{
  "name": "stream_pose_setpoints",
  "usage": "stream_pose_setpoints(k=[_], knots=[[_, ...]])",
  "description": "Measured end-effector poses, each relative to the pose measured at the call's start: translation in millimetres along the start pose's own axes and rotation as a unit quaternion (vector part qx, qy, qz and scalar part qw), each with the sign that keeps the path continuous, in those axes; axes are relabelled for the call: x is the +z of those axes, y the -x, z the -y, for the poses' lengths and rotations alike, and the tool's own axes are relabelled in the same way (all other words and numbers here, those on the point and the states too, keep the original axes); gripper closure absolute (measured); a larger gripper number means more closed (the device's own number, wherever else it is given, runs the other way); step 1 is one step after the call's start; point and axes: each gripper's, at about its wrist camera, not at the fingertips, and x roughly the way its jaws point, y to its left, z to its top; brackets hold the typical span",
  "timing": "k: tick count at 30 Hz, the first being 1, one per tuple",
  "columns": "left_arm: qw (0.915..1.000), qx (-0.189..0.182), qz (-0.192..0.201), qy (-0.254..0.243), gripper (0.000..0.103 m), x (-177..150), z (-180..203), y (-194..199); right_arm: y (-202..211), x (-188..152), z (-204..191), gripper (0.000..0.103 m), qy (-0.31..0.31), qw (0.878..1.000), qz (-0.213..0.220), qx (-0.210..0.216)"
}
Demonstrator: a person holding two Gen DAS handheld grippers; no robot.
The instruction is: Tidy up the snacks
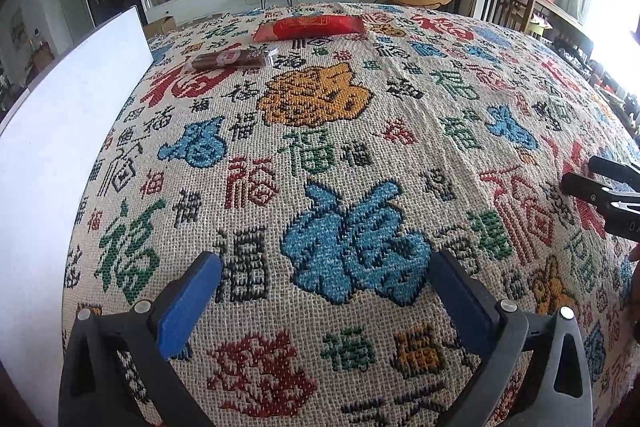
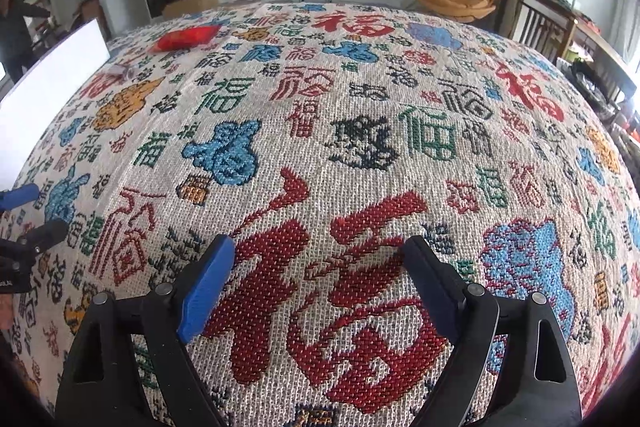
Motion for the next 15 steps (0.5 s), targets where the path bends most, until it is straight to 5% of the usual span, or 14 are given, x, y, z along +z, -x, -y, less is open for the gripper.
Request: stream_pose_setpoints(k=[15], knots=[[1.0,0.0,-0.001,0.0,0.0,1.6,0.5,-2.2,-8.9,3.5,5.1,0.014,0.001,1.0,0.0,0.0]])
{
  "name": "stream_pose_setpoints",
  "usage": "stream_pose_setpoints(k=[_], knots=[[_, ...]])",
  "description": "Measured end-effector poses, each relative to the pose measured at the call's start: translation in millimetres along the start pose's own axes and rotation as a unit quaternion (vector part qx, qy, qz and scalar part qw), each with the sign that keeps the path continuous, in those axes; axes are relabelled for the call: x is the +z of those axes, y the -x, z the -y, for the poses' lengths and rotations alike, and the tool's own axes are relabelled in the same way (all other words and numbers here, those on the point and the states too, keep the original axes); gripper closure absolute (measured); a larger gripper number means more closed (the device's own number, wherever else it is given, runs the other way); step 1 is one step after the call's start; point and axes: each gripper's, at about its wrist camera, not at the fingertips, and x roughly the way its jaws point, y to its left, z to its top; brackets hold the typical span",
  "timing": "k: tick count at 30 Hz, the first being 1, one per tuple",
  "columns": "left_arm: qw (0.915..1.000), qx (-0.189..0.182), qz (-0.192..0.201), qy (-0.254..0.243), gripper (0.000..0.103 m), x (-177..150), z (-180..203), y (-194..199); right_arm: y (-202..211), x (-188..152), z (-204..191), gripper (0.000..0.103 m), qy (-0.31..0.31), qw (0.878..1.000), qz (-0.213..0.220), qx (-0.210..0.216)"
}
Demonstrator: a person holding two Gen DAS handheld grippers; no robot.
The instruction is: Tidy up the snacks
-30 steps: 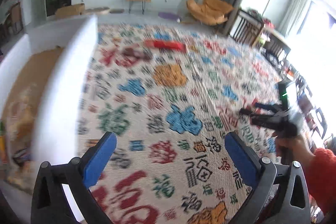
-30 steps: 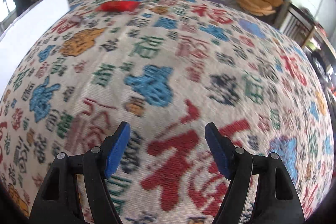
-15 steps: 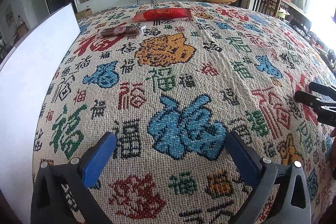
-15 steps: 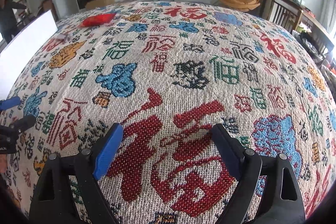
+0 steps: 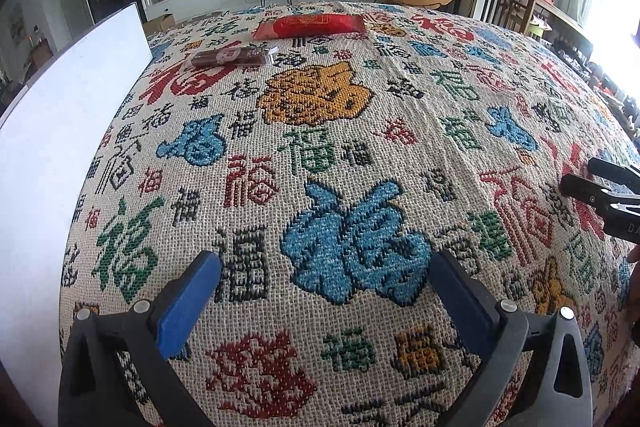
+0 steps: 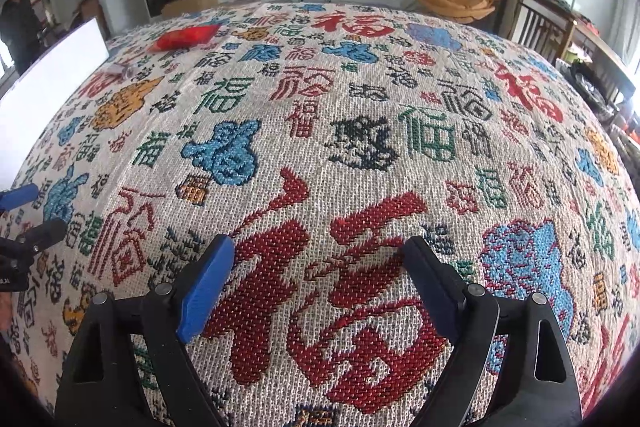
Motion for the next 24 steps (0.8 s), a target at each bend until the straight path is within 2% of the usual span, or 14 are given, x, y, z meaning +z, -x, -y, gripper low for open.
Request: stream_pose_setpoints(k=[12,15,18,21,24], knots=[[1.0,-0.002,0.0,0.001,0.0,-0.1,-0.3,0.1,2.3,0.9,2.5,0.014,-0.001,1.0,0.0,0.001],[0.9996,-0.018,-0.021,-0.01,0.0,7.5,-3.9,-2.7,-1.7,-1.0,-1.3,0.014,-0.001,1.0,0.0,0.001],[0.9984,-0.031,-0.044,0.017,0.0,43.8,-26.5,-16.1,-1.5,-0.9,-0.9,0.014,0.0,1.0,0.0,0.001],[0.9957,-0.021,-0.03,0.085,0.0,98.3,-65.4,-35.8,-1.2,-1.0,-0.6,0.014,0.0,1.0,0.0,0.001],[0.9862,-0.02,-0.039,0.159,0.003,144.0,-100.8,-69.0,-0.7,-0.5,0.8,0.014,0.0,1.0,0.0,0.0]])
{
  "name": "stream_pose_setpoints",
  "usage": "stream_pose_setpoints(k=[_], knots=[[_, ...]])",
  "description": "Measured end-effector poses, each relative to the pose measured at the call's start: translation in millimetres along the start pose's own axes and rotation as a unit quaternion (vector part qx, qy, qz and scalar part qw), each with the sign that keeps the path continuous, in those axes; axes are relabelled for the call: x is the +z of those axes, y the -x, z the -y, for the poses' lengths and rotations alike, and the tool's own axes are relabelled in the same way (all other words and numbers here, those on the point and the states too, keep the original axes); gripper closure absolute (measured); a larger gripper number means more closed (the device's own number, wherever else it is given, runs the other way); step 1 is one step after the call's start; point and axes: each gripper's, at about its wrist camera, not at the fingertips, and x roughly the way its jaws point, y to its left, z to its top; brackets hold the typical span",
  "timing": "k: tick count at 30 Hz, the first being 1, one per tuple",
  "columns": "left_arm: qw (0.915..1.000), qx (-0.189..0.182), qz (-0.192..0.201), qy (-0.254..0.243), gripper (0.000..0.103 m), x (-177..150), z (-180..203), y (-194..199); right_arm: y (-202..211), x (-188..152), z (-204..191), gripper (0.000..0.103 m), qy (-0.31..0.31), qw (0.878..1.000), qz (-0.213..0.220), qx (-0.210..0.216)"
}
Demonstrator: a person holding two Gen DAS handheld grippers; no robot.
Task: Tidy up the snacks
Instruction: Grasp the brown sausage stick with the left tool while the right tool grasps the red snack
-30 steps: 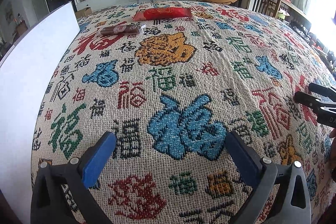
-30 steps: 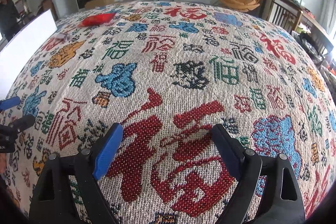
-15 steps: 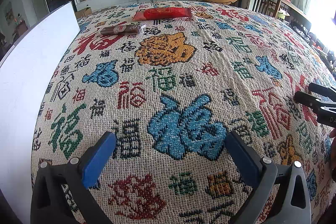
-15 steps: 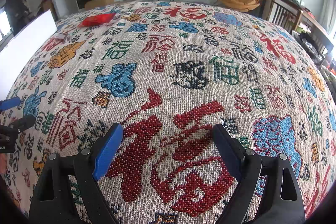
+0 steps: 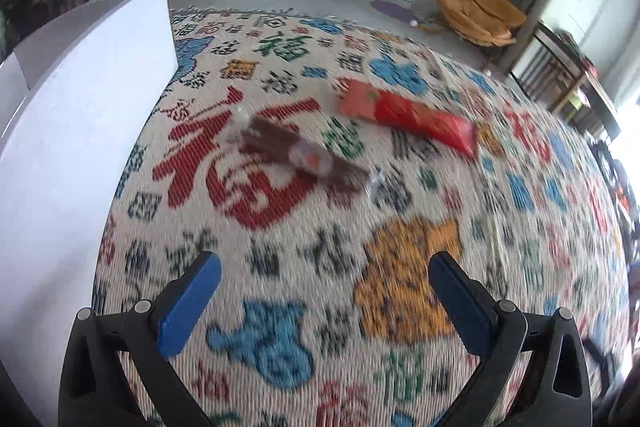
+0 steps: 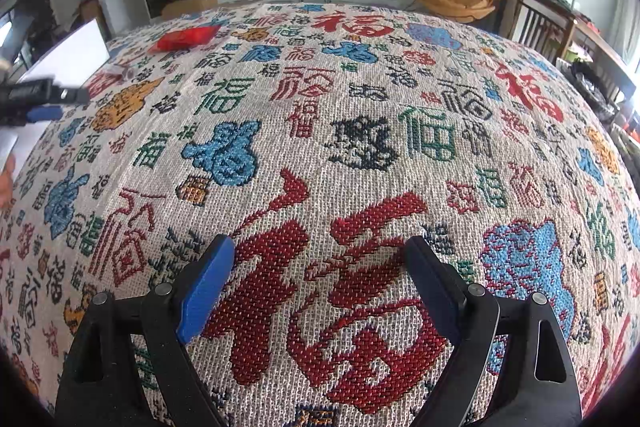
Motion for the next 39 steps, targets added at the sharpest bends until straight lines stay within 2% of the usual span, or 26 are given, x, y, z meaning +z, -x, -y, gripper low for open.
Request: stream_pose_setpoints(k=[1,4,5,6,8,9,10,11,15,17,20,22,24,25,26,28,29,31,32,39], knots=[[0.9998,0.002,-0.004,0.021,0.008,14.3,-4.8,-9.8,0.0,-0.4,-0.7,0.014,-0.001,1.0,0.0,0.001],[0.9979,0.003,-0.02,0.062,0.013,43.8,-9.0,-39.3,0.2,-0.4,-0.6,0.014,0.0,1.0,0.0,0.0],[0.9979,0.011,-0.014,0.062,0.013,47.4,-6.9,-43.3,0.3,-0.5,-0.9,0.014,-0.001,1.0,0.0,0.001],[0.9983,0.018,-0.001,0.055,0.02,50.5,-2.5,-45.6,0.7,0.0,0.6,0.014,-0.001,1.0,0.0,0.001],[0.999,0.038,0.018,0.016,0.05,51.6,10.3,-48.8,0.8,-0.8,-0.4,0.014,-0.001,1.0,0.0,0.001],[0.999,0.039,0.021,-0.008,0.076,50.5,15.8,-50.3,1.2,-0.4,1.1,0.014,-0.001,1.0,0.0,0.001],[0.9983,0.043,0.024,-0.032,0.08,47.7,20.8,-49.9,1.3,-0.8,0.4,0.014,0.0,1.0,0.0,0.001],[0.9976,0.042,0.026,-0.049,0.081,45.6,22.5,-48.4,1.6,-0.6,1.2,0.014,0.0,1.0,0.0,0.001],[0.9974,-0.004,-0.002,-0.072,0.085,18.6,19.4,-27.7,2.3,-0.8,2.4,0.014,-0.001,1.0,0.0,0.001],[0.9958,-0.021,-0.019,-0.087,0.086,-4.7,16.5,-10.2,2.6,-1.2,2.3,0.014,0.0,1.0,0.0,0.001],[0.9911,-0.049,-0.054,-0.112,0.085,-58.2,10.7,23.5,-2.8,0.0,-2.4,0.014,0.0,1.0,0.0,-0.001],[0.9872,-0.06,-0.073,-0.129,0.085,-94.6,7.9,43.8,-4.1,0.9,-4.7,0.014,0.001,1.0,0.0,-0.002],[0.9849,-0.066,-0.075,-0.141,0.084,-127.1,6.3,62.4,-4.3,1.3,-4.7,0.014,0.001,1.0,0.0,-0.003],[0.9853,-0.065,-0.066,-0.144,0.075,-140.0,5.2,70.8,-4.1,0.9,-4.7,0.014,0.001,1.0,0.0,-0.002],[0.9861,-0.061,-0.054,-0.145,0.066,-152.3,5.9,77.4,-4.3,1.1,-4.8,0.014,0.001,1.0,0.0,-0.002],[0.9882,-0.049,-0.024,-0.143,0.008,-167.5,7.1,83.7,-4.5,1.0,-5.3,0.014,0.0,1.0,0.0,-0.002],[0.9895,-0.022,-0.011,-0.143,0.001,-173.5,7.3,82.5,-4.5,1.2,-5.3,0.014,0.0,1.0,0.0,-0.002],[0.9871,0.021,0.001,-0.159,0.0,-177.4,8.0,72.8,-4.4,0.8,-5.2,0.014,0.0,1.0,0.0,-0.002],[0.9845,0.025,0.023,-0.172,0.0,-180.3,10.0,74.8,-4.6,1.1,-5.0,0.014,0.0,1.0,0.0,-0.002],[0.9879,0.022,0.038,-0.149,0.0,-170.9,-5.8,70.0,-5.4,1.4,-7.0,0.014,-0.001,1.0,0.0,-0.002]])
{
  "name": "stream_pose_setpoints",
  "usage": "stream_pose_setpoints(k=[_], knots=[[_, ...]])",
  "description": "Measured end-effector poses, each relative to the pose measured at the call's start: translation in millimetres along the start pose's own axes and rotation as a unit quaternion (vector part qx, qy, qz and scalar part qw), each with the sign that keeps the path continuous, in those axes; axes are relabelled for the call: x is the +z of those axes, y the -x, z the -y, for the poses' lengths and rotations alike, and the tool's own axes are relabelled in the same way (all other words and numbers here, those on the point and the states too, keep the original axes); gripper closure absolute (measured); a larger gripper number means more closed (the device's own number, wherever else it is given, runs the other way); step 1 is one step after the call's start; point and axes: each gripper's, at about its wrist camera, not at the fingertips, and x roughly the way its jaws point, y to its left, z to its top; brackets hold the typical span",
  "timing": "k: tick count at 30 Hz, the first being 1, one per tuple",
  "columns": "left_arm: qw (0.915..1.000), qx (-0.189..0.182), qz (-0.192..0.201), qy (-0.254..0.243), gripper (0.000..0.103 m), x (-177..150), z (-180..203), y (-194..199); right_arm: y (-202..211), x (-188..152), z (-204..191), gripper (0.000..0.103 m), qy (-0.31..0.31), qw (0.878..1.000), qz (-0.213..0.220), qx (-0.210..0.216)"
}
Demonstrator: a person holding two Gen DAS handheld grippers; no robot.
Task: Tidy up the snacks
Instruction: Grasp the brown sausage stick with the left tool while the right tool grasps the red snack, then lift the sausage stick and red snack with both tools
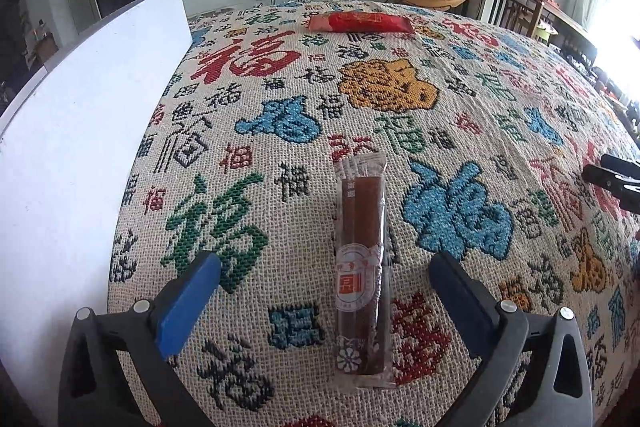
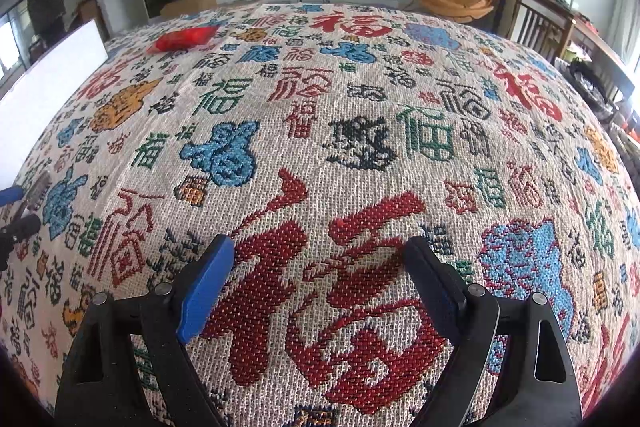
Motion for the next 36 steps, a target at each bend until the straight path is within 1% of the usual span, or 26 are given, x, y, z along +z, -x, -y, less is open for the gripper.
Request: stream_pose_setpoints(k=[6,8,10,11,12,14,16,18,20,21,23,24,25,27,28,29,30,31,32,34,36], knots=[[1.0,0.002,0.0,-0.001,0.0,0.3,2.1,-1.2,-3.0,-1.4,-3.6,0.011,0.001,1.0,-0.005,0.0],[1.0,0.001,0.001,-0.001,0.0,0.1,1.2,-1.0,-5.0,2.5,-4.4,0.01,0.011,1.0,-0.011,0.013],[1.0,0.002,0.001,-0.001,0.0,0.2,1.7,-1.2,-15.3,20.9,-10.5,0.011,0.041,0.998,-0.021,0.044],[1.0,0.001,0.001,-0.001,0.0,0.1,1.3,-1.1,-23.2,36.5,-16.9,0.012,0.059,0.996,-0.024,0.056],[1.0,0.001,0.001,-0.001,0.0,0.4,1.8,-1.4,-29.8,52.7,-23.5,0.012,0.074,0.995,-0.02,0.065],[1.0,0.001,0.001,-0.001,0.0,0.4,1.8,-1.4,-39.3,86.3,-42.8,0.012,0.109,0.991,0.003,0.08],[1.0,0.001,0.001,-0.001,0.0,0.4,1.5,-1.3,-53.2,123.7,-72.1,0.012,0.163,0.983,0.018,0.085],[1.0,0.001,0.001,-0.001,0.0,0.3,1.7,-1.1,-74.9,157.2,-107.5,0.012,0.224,0.971,0.009,0.081],[1.0,0.001,0.001,-0.001,0.0,0.2,1.0,-1.0,-102.4,185.2,-146.3,0.012,0.292,0.954,-0.015,0.071],[1.0,0.001,0.001,-0.001,0.0,0.1,1.6,-0.9,-116.0,195.4,-166.0,0.013,0.325,0.943,-0.027,0.065],[1.0,0.001,0.001,-0.001,0.0,0.0,1.0,-0.8,-136.9,209.6,-195.6,0.014,0.364,0.929,-0.037,0.06],[1.0,0.001,0.001,-0.001,0.0,-0.1,1.3,-0.7,-146.3,217.0,-207.8,0.014,0.373,0.925,-0.039,0.061],[1.0,0.001,0.001,-0.001,0.0,-0.1,1.5,-0.7,-154.0,223.2,-215.1,0.014,0.374,0.925,-0.041,0.059],[1.0,0.001,0.001,-0.001,0.0,0.3,1.3,-1.5,-170.3,235.2,-223.2,0.015,0.36,0.93,-0.056,0.056],[1.0,0.001,0.001,-0.001,0.0,0.3,1.1,-1.5,-177.2,239.2,-223.4,0.02,0.346,0.934,-0.069,0.061],[1.0,0.001,0.001,-0.001,0.0,0.3,0.8,-1.6,-182.3,242.1,-220.9,0.026,0.327,0.938,-0.084,0.076],[1.0,0.001,0.001,-0.001,0.0,0.1,1.5,-1.5,-183.4,245.3,-215.1,0.057,0.298,0.944,-0.097,0.105],[1.0,0.001,0.001,-0.001,0.0,0.1,1.6,-1.6,-183.8,247.1,-205.7,0.081,0.266,0.95,-0.111,0.122],[1.0,0.001,0.001,-0.001,0.0,0.1,1.5,-1.6,-182.4,246.4,-199.5,0.086,0.243,0.955,-0.118,0.125],[1.0,0.001,0.001,-0.001,0.0,0.1,1.5,-1.6,-176.0,238.8,-186.7,0.087,0.217,0.962,-0.124,0.114],[1.0,0.001,0.001,-0.001,0.0,0.0,1.6,-1.5,-162.4,226.8,-170.2,0.087,0.191,0.965,-0.133,0.118]])
